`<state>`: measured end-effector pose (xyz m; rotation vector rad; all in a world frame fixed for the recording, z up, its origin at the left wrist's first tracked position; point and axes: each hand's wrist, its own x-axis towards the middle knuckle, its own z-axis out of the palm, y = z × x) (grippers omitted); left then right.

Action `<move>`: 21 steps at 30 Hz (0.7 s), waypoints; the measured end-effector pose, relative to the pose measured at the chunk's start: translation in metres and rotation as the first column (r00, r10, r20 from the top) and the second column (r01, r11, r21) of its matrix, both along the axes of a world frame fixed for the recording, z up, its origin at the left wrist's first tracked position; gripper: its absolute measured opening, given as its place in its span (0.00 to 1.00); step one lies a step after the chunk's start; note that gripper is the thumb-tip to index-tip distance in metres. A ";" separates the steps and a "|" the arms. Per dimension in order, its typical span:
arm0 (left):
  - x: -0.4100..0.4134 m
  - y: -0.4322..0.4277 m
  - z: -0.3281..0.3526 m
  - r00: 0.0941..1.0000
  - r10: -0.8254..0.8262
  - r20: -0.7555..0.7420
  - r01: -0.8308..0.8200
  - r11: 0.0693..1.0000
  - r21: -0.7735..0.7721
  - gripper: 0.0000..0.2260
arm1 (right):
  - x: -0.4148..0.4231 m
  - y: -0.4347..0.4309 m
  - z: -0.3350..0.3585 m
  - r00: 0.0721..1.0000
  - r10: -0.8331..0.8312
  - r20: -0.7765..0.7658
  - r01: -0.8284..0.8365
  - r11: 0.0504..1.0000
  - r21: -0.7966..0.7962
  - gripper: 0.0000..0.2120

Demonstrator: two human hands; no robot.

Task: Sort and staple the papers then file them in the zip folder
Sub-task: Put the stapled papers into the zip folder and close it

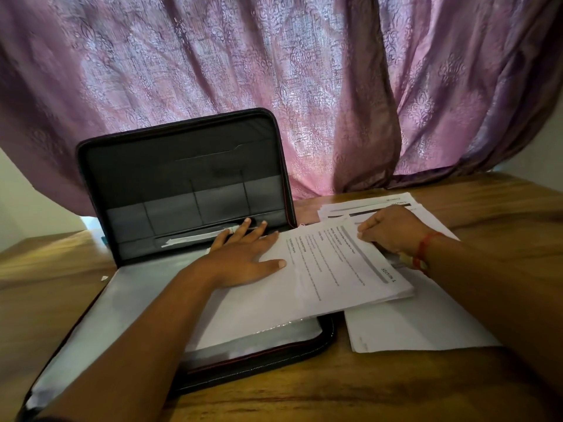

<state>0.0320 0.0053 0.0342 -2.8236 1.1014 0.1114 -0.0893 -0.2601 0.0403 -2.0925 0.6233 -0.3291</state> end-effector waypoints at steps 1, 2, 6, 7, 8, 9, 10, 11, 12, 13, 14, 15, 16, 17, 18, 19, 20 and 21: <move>0.000 0.000 0.000 1.000 -0.001 0.000 0.001 1.000 0.005 0.34 | 0.000 0.002 0.001 1.000 -0.001 0.002 0.001 1.000 0.005 0.09; 0.000 0.000 -0.001 1.000 -0.003 -0.001 0.003 1.000 0.011 0.35 | -0.001 0.004 0.001 1.000 -0.001 -0.001 0.001 1.000 0.010 0.09; 0.000 -0.002 -0.003 1.000 -0.001 -0.019 0.001 1.000 0.007 0.35 | 0.000 0.015 0.000 0.999 0.050 0.004 -0.050 0.998 0.029 0.08; 0.000 -0.003 -0.003 1.000 -0.001 -0.023 0.001 1.000 0.005 0.34 | 0.000 0.019 -0.001 0.998 0.066 0.012 -0.066 0.997 0.031 0.07; 0.000 -0.003 -0.002 1.000 -0.001 -0.025 0.002 1.000 0.004 0.34 | -0.001 0.023 -0.001 0.997 0.082 0.012 -0.082 0.996 0.019 0.06; -0.001 -0.003 -0.003 1.000 -0.001 -0.026 0.001 1.000 0.005 0.35 | -0.001 0.027 -0.002 0.995 0.099 0.007 -0.099 0.995 0.003 0.05; -0.001 -0.003 -0.003 1.000 -0.001 -0.027 0.002 1.000 0.006 0.35 | -0.002 0.031 -0.002 0.993 0.117 0.005 -0.117 0.993 -0.013 0.05; -0.001 -0.003 -0.003 1.000 -0.002 -0.029 0.002 1.000 0.004 0.35 | -0.003 0.034 -0.002 0.990 0.141 0.011 -0.141 0.990 -0.021 0.05; -0.001 -0.003 -0.004 0.999 -0.002 -0.034 0.002 1.000 -0.002 0.35 | -0.004 0.036 -0.002 0.985 0.170 0.024 -0.170 0.985 -0.014 0.06; -0.001 -0.003 -0.005 0.999 -0.002 -0.039 0.002 1.000 -0.012 0.35 | -0.005 0.039 -0.002 0.979 0.202 0.038 -0.202 0.979 0.007 0.07; -0.001 -0.003 -0.005 0.999 -0.003 -0.044 0.002 1.000 -0.021 0.35 | -0.006 0.041 -0.001 0.971 0.236 0.044 -0.237 0.971 0.026 0.09; -0.001 -0.004 -0.006 0.999 -0.004 -0.048 0.003 1.000 -0.026 0.36 | -0.006 0.044 -0.001 0.962 0.270 0.041 -0.272 0.962 0.027 0.11; -0.002 -0.004 -0.006 0.999 -0.004 -0.051 0.003 1.000 -0.026 0.37 | -0.006 0.046 -0.001 0.953 0.301 0.032 -0.301 0.953 0.009 0.13; -0.003 -0.005 -0.006 0.999 -0.003 -0.052 0.002 1.000 -0.025 0.38 | -0.005 0.049 -0.002 0.945 0.326 0.023 -0.326 0.945 -0.020 0.15; -0.003 -0.005 -0.007 0.999 -0.001 -0.051 0.000 1.000 -0.023 0.39 | -0.004 0.052 -0.003 0.939 0.344 0.018 -0.343 0.938 -0.043 0.17; -0.003 -0.006 -0.008 0.999 0.002 -0.048 -0.003 1.000 -0.021 0.39 | -0.004 0.054 -0.004 0.934 0.358 0.019 -0.356 0.933 -0.058 0.18; -0.002 -0.006 -0.009 0.999 0.005 -0.043 -0.006 1.000 -0.020 0.39 | -0.003 0.056 -0.006 0.930 0.368 0.027 -0.365 0.928 -0.071 0.19; -0.002 -0.007 -0.010 0.999 0.007 -0.034 -0.007 1.000 -0.018 0.38 | -0.003 0.058 -0.007 0.929 0.368 0.039 -0.364 0.928 -0.078 0.18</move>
